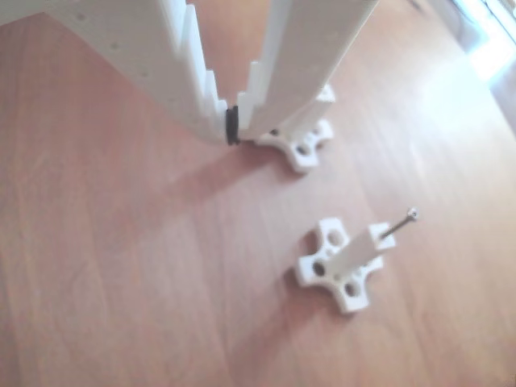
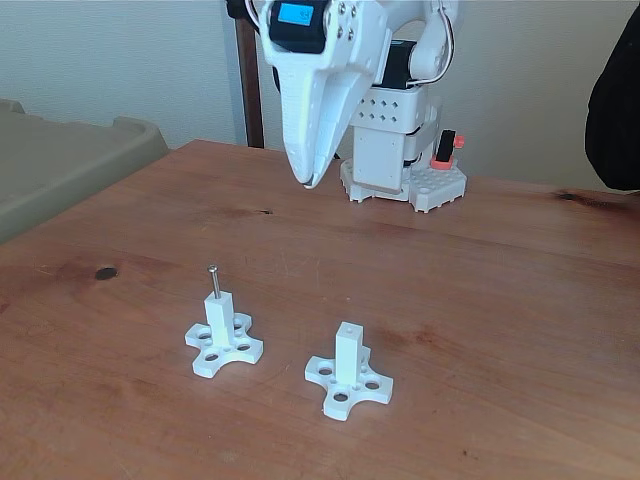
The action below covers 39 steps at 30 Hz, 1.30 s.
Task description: Grab the screw and set it in the hole.
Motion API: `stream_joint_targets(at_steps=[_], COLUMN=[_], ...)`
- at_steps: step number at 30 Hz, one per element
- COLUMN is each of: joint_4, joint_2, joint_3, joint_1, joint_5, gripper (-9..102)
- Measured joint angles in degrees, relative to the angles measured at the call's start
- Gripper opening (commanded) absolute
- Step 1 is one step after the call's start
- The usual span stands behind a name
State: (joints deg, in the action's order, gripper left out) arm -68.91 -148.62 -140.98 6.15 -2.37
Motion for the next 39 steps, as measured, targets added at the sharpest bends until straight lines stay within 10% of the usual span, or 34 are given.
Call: stream_joint_targets(at_steps=[39], joint_4=[-8.26], joint_2=[47.64], joint_3=[46.67], joint_1=[0.97], joint_5=[-5.36], gripper=[3])
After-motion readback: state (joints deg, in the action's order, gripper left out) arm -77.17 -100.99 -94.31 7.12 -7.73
